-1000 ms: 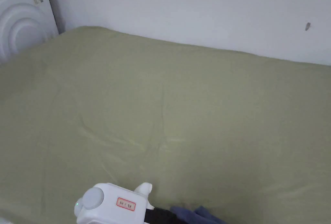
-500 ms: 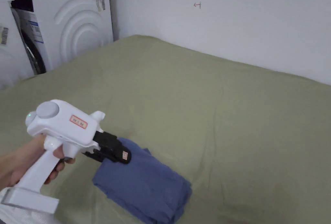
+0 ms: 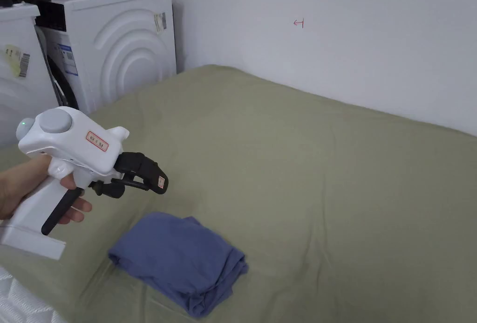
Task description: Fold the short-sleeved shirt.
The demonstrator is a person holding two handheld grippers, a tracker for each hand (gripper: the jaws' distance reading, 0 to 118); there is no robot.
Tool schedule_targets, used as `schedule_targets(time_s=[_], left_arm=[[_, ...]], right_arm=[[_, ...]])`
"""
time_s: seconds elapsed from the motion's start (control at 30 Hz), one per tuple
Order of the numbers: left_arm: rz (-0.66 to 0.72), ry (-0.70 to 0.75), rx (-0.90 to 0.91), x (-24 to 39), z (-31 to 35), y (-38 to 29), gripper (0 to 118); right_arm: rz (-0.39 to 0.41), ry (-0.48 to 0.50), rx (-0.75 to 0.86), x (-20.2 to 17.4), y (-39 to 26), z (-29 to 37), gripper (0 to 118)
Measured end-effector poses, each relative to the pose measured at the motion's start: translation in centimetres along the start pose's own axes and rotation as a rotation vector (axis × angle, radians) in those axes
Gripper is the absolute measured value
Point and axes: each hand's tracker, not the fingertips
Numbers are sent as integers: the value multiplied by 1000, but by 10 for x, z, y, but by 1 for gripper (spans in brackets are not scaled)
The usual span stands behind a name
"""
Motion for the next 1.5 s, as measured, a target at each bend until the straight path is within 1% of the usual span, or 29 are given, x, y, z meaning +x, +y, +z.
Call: schedule_targets(time_s=[0.07, 0.13, 0.17, 0.2, 0.23, 0.27, 0.3, 0.33, 0.37, 0.4, 0.43, 0.47, 0.53, 0.57, 0.6, 0.63, 0.7, 0.73, 0.87, 0.97, 1.2, 1.27, 1.3, 1.33, 1.37, 1.4, 1.43, 1.47, 1.5], left_arm=[[-80, -25, 67, 23, 15, -12, 115], [-134, -33, 69, 68, 24, -25, 112], [-177, -48, 107, 106, 33, -52, 110], [-189, -57, 141, 128, 35, -61, 107], [-200, -65, 176, 159, 38, -74, 103], [-228, -65, 245, 190, 37, -90, 79], [-258, -81, 258, 186, 27, -87, 26], [-283, -73, 267, 214, 23, -103, 2], [-255, -120, 324, 242, 21, -119, 2], [-270, -145, 359, 263, 22, -133, 2], [-297, -134, 419, 301, 17, -151, 2], [-329, -108, 500, 328, 15, -167, 2], [-383, -18, 622, 376, 10, -193, 2], [-400, 20, 703, 405, 4, -206, 2], [-429, 41, 756, 420, 1, -215, 2], [-445, 95, 816, 436, -2, -223, 2], [-459, 127, 906, 461, -4, -233, 2], [-462, 156, 928, 467, -5, -236, 2], [-473, 129, 894, 479, 5, -234, 2], [-509, 146, 909, 481, 11, -237, 2], [-514, 145, 917, 484, 14, -235, 2], [-523, 141, 918, 483, 12, -233, 2], [-525, 149, 917, 484, 10, -233, 7], [-529, 149, 914, 485, 9, -232, 21], [-513, 173, 912, 484, 7, -231, 54], [-500, 169, 904, 482, 5, -229, 104], [-500, 169, 893, 482, 2, -228, 118], [-499, 174, 911, 481, 1, -231, 118], [-503, 176, 906, 477, 2, -231, 118]], right_arm=[[44, 18, 47, -7, 5, 16, 0], [78, 26, 97, -16, 11, 34, 0], [114, 5, 127, -23, 14, 43, 0], [161, -34, 151, -30, 16, 53, 0], [231, -108, 188, -41, 20, 63, 0], [314, -200, 241, -54, 22, 72, 0], [382, -268, 282, -65, 25, 78, 0], [449, -342, 320, -78, 28, 85, 0], [485, -396, 364, -90, 30, 92, 0], [505, -433, 411, -99, 32, 99, 0], [531, -477, 471, -110, 32, 106, 0], [563, -506, 513, -119, 34, 111, 0], [605, -605, 623, -133, 35, 115, 0], [625, -622, 663, -137, 36, 116, 0], [636, -649, 702, -140, 38, 117, 0], [644, -707, 755, -144, 39, 116, 0], [680, -736, 805, -148, 39, 119, 0], [683, -762, 837, -149, 39, 120, 0], [681, -733, 837, -152, 37, 131, 0], [695, -742, 842, -152, 35, 136, 0], [682, -735, 847, -155, 38, 144, 0], [688, -741, 854, -157, 37, 145, 0], [688, -750, 855, -157, 38, 146, 0], [681, -759, 861, -157, 39, 147, 11], [671, -766, 876, -157, 39, 148, 45], [665, -760, 882, -156, 42, 150, 106], [643, -742, 803, -156, 46, 150, 115], [661, -740, 926, -156, 51, 156, 114], [649, -743, 882, -155, 59, 158, 118]])
